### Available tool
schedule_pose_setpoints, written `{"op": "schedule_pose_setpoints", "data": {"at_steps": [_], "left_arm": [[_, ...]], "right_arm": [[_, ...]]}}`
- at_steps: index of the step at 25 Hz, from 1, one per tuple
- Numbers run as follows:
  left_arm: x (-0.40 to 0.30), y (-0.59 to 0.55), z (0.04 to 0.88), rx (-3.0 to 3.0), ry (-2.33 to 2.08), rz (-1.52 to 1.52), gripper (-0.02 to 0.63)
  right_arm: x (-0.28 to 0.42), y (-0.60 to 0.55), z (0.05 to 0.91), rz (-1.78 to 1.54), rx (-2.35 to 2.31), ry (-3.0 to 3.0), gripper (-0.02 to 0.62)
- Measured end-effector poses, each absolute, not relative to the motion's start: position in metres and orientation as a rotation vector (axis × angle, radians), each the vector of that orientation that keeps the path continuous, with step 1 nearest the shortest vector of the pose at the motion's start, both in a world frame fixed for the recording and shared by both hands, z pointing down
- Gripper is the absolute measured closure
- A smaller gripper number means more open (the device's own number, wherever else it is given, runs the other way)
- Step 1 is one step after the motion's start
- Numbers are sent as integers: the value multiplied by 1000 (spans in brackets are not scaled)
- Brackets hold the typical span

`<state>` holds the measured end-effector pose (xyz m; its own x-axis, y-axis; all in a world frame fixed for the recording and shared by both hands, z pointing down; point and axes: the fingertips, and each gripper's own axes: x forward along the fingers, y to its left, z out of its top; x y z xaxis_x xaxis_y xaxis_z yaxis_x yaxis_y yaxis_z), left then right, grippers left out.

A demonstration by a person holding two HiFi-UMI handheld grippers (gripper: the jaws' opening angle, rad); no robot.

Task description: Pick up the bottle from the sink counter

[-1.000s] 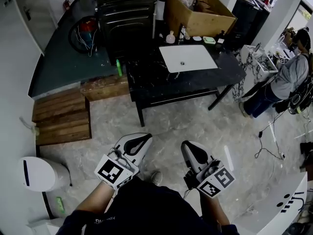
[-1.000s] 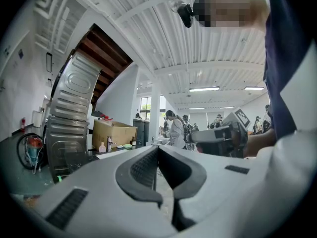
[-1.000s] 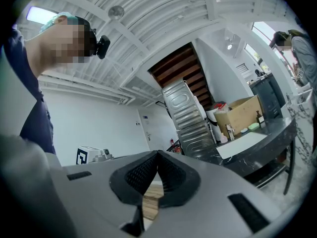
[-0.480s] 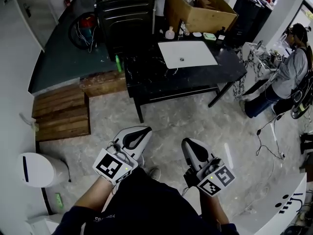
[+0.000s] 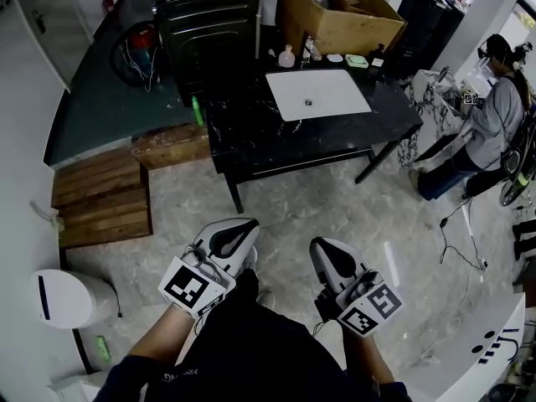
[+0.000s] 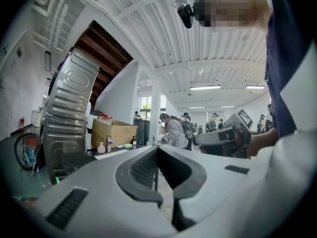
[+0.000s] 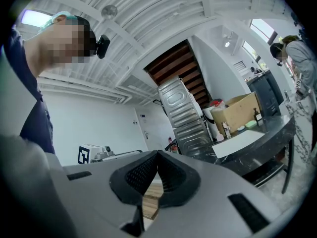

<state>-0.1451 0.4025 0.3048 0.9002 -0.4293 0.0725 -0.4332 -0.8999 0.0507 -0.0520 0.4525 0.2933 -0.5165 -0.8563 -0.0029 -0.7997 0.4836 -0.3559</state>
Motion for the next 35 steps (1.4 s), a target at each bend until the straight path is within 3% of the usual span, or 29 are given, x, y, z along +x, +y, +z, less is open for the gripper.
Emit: {"op": "schedule_pose_setpoints", "data": {"at_steps": [35], "left_arm": [[-126,191,330,2941,-646,130,598]], "right_arm": [[-37,239,311,-556,-1465,2549,575]]}}
